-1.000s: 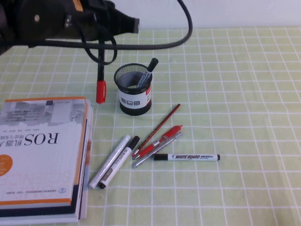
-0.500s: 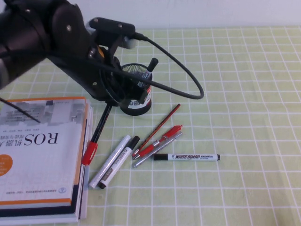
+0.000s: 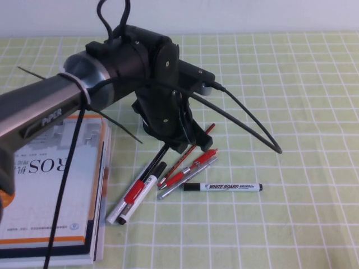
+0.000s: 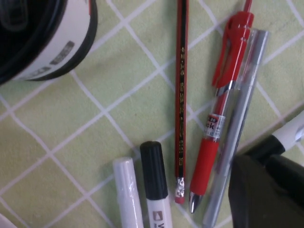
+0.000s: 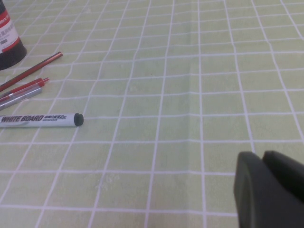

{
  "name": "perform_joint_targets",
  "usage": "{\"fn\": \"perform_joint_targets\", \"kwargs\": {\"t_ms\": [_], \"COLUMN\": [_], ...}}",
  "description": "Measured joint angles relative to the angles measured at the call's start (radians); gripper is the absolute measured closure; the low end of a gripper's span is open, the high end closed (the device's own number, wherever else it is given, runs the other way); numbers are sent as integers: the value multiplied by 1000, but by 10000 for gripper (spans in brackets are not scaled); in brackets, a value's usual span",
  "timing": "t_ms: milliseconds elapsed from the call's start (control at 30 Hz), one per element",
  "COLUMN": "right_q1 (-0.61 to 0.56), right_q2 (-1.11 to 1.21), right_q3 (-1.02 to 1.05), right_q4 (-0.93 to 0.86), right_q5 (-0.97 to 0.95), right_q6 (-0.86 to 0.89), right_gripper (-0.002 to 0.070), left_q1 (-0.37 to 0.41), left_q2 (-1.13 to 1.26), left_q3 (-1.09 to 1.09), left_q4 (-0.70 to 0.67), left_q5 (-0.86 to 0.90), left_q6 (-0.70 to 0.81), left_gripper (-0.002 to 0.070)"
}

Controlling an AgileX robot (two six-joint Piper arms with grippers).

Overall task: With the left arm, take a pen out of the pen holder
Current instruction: Place the pen on the table

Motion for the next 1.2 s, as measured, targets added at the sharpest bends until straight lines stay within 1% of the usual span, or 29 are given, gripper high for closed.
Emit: {"fn": "perform_joint_targets", "kwargs": {"t_ms": [67, 233, 467, 767, 1200], "right_q1": [0, 0, 0, 0, 0], "right_q2": [0, 0, 0, 0, 0], "right_q3": [0, 0, 0, 0, 0], "right_q4": [0, 0, 0, 0, 0], "right_q5": [0, 0, 0, 0, 0], "right_q6": [0, 0, 0, 0, 0], "right_gripper": [689, 689, 689, 689, 689], "left_q1": [0, -27, -54, -60, -57], "left_q2": [36, 119, 224, 292, 323], "left_q3": [-50, -166, -268, -276, -283], "left_q4": [-1, -1, -6, -1, 1], "left_q5": [41, 109, 131, 131, 93], "left_q6": [0, 11, 33, 40, 40], "left_gripper": [652, 652, 652, 652, 652]}}
